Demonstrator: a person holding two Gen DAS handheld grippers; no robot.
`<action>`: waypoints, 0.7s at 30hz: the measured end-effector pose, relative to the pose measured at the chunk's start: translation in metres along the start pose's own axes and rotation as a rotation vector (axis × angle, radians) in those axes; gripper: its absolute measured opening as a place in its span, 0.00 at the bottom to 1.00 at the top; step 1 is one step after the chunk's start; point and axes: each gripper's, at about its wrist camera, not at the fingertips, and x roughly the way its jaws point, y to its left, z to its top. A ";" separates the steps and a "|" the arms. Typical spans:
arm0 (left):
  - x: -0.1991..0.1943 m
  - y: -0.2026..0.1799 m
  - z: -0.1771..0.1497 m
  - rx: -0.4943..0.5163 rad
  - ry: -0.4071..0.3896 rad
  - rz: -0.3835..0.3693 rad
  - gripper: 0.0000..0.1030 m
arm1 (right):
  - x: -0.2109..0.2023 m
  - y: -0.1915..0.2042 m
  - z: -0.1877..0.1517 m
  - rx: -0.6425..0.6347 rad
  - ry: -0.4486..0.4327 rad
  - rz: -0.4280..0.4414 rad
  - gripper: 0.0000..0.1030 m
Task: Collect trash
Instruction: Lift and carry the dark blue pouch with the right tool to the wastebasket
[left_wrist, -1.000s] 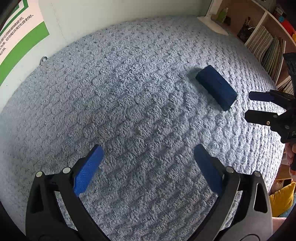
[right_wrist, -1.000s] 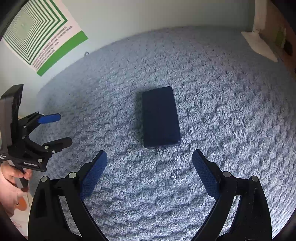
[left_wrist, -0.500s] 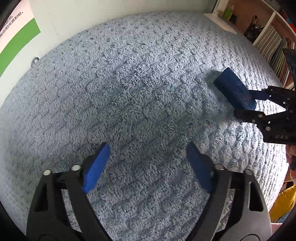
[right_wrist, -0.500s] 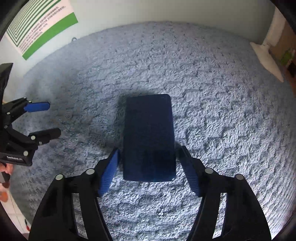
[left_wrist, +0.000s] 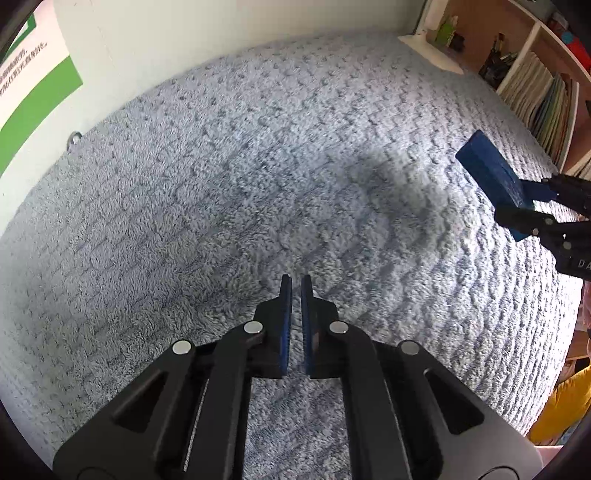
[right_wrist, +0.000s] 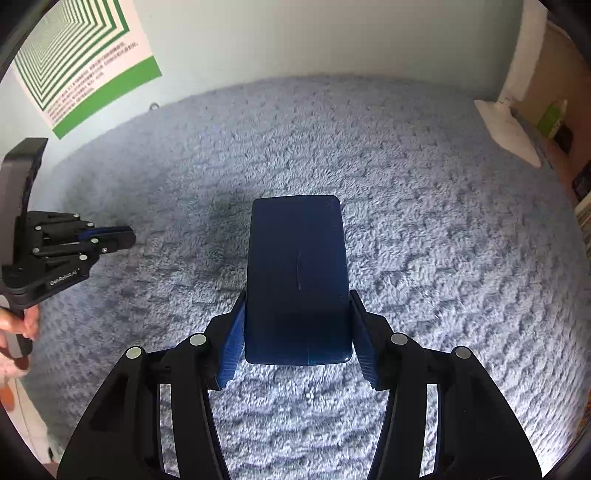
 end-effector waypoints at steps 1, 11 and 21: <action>-0.003 -0.003 0.000 0.008 -0.003 0.002 0.01 | -0.006 -0.002 -0.002 0.008 -0.007 0.005 0.51; -0.033 -0.064 -0.002 0.116 -0.043 -0.020 0.01 | -0.069 -0.036 -0.060 0.114 -0.077 -0.024 0.51; -0.053 -0.175 -0.019 0.300 -0.058 -0.083 0.01 | -0.140 -0.087 -0.160 0.284 -0.130 -0.089 0.51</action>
